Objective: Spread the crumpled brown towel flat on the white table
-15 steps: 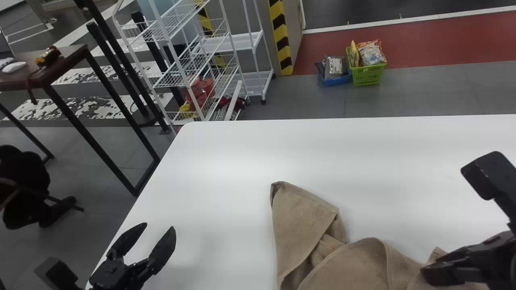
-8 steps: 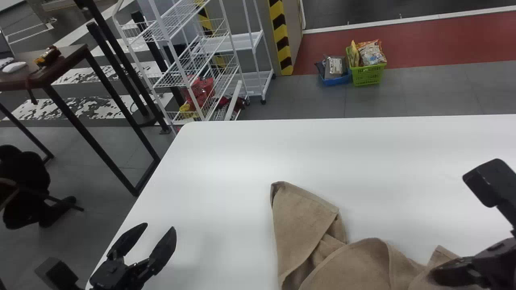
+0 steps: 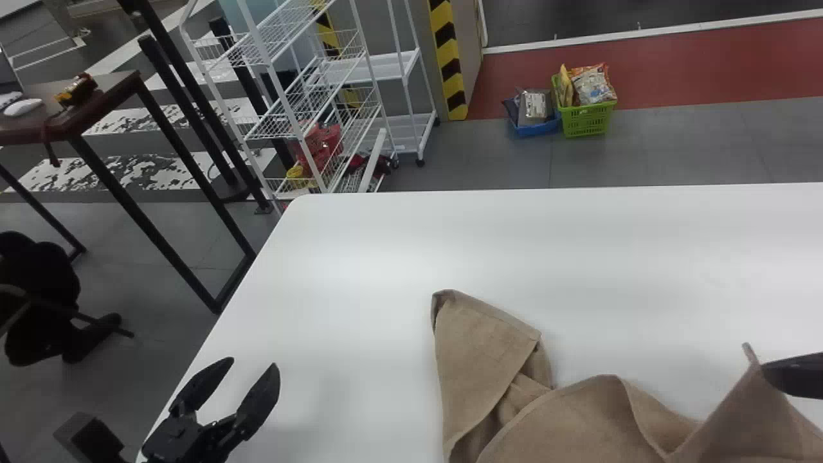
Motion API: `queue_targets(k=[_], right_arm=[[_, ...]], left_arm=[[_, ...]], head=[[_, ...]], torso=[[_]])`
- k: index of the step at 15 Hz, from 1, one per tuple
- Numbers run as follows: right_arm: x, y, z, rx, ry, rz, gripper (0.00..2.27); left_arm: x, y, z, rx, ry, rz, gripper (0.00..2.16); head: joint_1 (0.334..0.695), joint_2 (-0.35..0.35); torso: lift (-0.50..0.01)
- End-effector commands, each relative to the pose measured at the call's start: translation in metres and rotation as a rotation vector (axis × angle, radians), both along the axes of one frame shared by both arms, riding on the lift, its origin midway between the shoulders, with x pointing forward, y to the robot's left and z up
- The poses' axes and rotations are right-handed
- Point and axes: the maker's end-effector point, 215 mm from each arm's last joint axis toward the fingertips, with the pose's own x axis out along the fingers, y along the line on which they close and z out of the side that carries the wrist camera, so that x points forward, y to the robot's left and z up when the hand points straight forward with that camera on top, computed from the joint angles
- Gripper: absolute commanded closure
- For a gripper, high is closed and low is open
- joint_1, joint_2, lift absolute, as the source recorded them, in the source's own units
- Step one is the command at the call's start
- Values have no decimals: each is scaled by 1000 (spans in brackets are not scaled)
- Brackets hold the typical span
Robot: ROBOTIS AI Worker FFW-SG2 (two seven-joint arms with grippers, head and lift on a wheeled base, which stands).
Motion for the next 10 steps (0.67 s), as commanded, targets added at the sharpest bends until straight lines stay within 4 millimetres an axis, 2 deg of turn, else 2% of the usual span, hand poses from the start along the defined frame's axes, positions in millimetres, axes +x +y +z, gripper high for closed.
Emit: queue_targets(k=[1, 4, 6, 7, 9, 10], right_arm=[[-9, -24, 15, 21, -28, -32, 1541], [-27, -76, 46, 60, -87, -106, 1541], [-39, -131, 78, 87, -151, -201, 1541], [-42, -159, 93, 96, -179, -252, 1541], [-49, -216, 128, 107, -253, -348, 1541], [-52, -237, 137, 99, -270, -383, 1541]], left_arm=[[1, -3, -1, -2, 0, -5, 124], [3, -4, -1, -3, -1, -4, 124], [6, -6, -4, -3, 6, -6, 124], [8, -8, -4, -3, 6, -10, 124], [12, -16, -6, -3, 8, -24, 124], [13, -18, -6, -2, 8, -27, 124]], head=[[695, 350], [695, 350], [695, 344], [695, 320], [695, 227], [695, 182]], torso=[[-123], [-123], [-123], [-123], [-123], [-123]])
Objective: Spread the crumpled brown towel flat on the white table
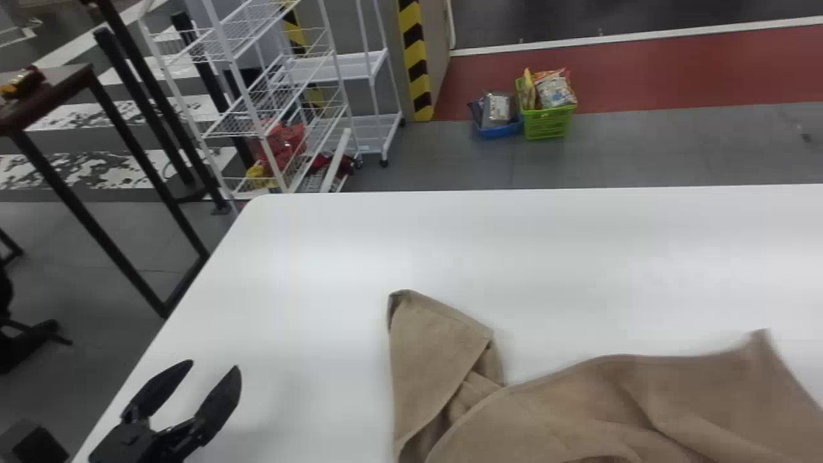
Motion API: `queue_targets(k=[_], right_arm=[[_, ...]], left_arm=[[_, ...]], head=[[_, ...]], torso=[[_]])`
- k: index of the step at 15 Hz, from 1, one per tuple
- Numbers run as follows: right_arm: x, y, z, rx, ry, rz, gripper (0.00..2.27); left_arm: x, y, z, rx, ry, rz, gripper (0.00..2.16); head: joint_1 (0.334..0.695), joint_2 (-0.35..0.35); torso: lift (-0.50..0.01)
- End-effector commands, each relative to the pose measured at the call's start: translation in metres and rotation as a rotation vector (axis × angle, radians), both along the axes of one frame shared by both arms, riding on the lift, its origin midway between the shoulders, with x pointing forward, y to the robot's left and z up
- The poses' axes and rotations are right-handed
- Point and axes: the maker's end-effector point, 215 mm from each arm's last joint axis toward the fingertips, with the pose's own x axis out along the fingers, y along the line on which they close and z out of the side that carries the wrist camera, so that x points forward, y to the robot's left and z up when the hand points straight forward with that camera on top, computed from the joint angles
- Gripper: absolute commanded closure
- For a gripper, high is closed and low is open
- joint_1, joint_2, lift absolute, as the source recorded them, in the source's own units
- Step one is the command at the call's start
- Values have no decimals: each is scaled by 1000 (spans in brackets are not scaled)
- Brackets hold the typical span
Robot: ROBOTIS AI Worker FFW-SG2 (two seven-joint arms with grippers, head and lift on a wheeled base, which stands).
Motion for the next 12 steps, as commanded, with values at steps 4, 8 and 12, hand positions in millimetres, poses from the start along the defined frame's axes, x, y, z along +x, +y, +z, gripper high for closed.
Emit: queue_targets(k=[4, 8, 12], right_arm=[[-5, -13, -22, 14, 43, -74, 336], [-3, 66, -87, 101, 154, -64, 73], [3, 117, -89, 216, 151, 68, 60]], left_arm=[[5, -8, -1, -1, 0, -14, 124], [4, -9, 0, -5, -4, -16, 124], [-1, -3, 4, -6, -12, -9, 124]], head=[[695, 41], [695, 123], [695, 218]], torso=[[-123], [-123], [-123]])
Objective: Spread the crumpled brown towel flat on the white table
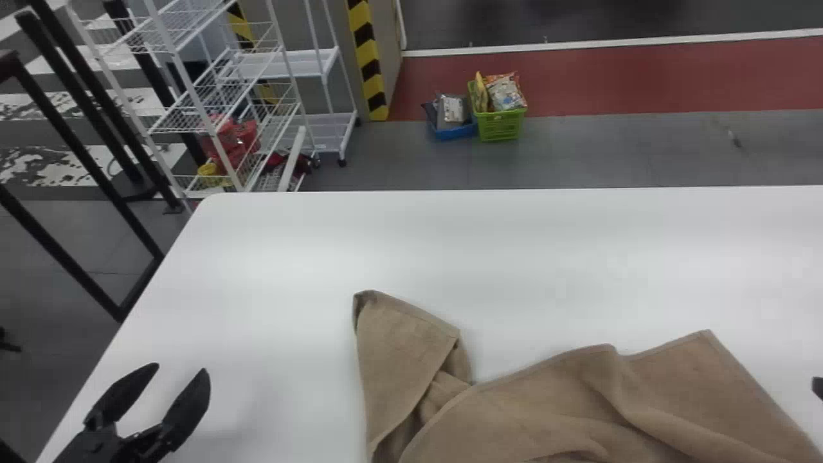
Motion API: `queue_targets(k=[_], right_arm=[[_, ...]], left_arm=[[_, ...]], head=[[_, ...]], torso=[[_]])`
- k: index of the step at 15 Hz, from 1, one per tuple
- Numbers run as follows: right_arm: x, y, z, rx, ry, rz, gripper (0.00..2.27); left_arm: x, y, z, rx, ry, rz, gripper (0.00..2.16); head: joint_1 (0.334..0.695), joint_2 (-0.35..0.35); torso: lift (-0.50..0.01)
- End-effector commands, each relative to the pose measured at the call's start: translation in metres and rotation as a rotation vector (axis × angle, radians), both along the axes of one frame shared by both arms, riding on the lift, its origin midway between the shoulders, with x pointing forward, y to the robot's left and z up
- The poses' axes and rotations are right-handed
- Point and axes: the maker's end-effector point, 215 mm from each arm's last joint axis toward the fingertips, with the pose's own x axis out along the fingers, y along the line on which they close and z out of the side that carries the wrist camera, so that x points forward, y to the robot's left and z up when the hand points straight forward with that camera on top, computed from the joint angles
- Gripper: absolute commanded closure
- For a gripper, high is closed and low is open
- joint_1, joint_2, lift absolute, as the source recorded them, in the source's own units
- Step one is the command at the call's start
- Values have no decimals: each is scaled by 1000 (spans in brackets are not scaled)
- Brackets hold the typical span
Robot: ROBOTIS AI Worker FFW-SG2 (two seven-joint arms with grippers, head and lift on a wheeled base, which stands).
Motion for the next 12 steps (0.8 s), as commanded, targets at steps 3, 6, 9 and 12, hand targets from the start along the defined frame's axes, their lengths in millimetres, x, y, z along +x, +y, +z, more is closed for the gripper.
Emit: queue_targets(k=[3, 6, 9, 12], right_arm=[[24, 25, 3, -73, -70, 61, 60], [83, 31, 26, -233, -222, 176, 80], [118, 46, -15, -220, 8, 112, 110], [121, 66, -48, -176, 169, 105, 120]], left_arm=[[-3, 1, 4, 3, -4, -1, 124], [-6, -2, 7, 3, -9, -10, 124], [-10, -2, 10, 4, -11, -14, 124], [-17, 6, 11, 5, -9, 1, 124]], head=[[695, 280], [695, 283], [695, 273], [695, 288]], torso=[[-123], [-123], [-123], [-123]])
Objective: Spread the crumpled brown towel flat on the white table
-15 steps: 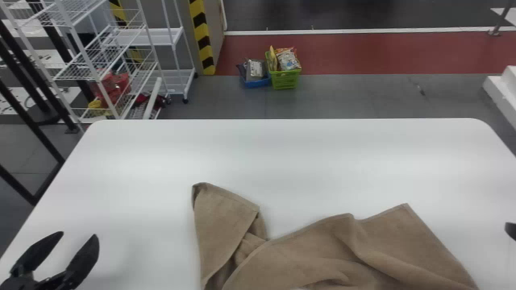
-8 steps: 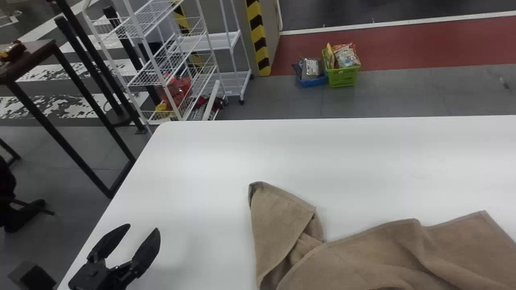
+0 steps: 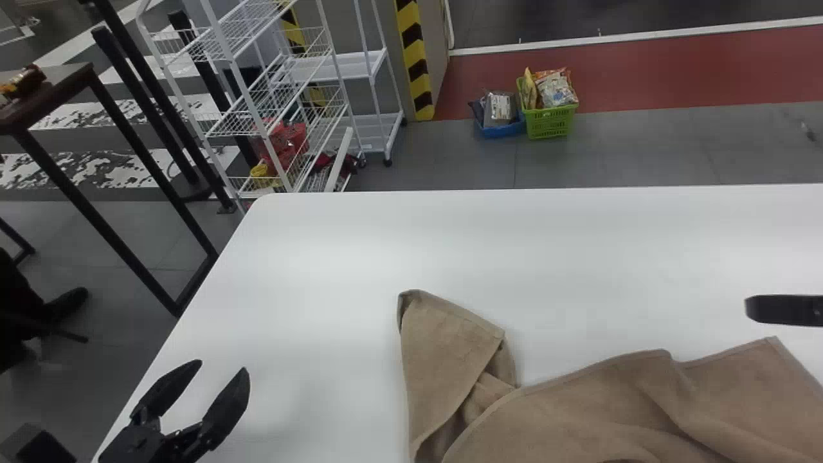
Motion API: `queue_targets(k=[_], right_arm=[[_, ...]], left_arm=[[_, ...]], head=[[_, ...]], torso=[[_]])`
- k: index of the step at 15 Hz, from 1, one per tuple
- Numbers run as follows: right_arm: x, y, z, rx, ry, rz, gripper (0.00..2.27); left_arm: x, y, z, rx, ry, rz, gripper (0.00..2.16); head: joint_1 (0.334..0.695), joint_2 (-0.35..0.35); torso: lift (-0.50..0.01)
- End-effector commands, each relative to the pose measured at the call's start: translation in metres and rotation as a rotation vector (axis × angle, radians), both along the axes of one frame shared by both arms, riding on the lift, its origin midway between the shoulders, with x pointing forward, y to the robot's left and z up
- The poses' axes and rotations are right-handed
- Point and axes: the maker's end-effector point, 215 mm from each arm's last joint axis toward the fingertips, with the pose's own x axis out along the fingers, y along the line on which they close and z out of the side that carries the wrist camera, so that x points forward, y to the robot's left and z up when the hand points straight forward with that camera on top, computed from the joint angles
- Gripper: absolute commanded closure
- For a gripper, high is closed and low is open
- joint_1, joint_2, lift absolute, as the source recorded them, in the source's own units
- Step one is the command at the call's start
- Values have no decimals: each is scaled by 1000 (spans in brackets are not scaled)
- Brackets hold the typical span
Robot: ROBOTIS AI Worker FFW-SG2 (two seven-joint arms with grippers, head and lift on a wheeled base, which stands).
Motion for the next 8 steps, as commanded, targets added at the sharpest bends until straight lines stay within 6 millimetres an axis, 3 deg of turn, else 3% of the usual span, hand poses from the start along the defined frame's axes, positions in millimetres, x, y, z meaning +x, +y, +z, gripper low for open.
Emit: queue_targets(k=[1, 8], right_arm=[[1, 11, -22, -35, 79, 11, 120], [-3, 11, -52, -146, 163, 31, 124]], left_arm=[[-4, 5, 0, -2, 0, 11, 124], [-3, 2, -3, -6, 4, 8, 124]], head=[[695, 295], [695, 324]], torso=[[-123], [-123]])
